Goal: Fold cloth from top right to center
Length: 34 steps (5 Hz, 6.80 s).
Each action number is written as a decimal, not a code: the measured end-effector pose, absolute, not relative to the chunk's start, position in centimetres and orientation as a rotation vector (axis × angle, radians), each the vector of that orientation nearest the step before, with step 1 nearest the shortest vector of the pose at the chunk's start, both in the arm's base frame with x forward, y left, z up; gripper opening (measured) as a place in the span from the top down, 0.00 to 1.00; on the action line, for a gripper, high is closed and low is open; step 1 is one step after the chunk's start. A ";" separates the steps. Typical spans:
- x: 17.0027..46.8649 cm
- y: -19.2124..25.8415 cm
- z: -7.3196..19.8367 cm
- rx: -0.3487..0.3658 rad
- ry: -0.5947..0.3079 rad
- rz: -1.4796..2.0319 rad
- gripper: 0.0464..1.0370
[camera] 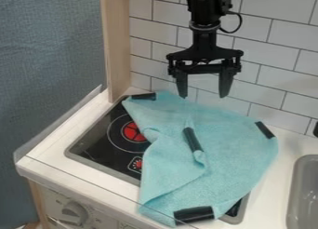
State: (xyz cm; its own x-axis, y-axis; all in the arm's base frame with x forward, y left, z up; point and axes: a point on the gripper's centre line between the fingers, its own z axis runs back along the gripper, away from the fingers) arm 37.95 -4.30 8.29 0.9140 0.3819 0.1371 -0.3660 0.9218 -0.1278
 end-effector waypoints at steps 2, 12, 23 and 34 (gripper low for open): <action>37.7 -4.8 6.7 -0.110 -0.111 0.339 0.04; 43.6 -17.5 1.2 -0.074 -0.082 0.475 0.04; 43.2 -16.9 1.6 -0.071 -0.127 0.387 1.00; 35.3 -3.2 1.9 -0.107 -0.096 0.566 0.56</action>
State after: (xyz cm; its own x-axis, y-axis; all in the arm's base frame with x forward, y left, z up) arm 35.29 -3.18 1.91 0.8397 0.5396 0.0613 -0.5296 0.8386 -0.1273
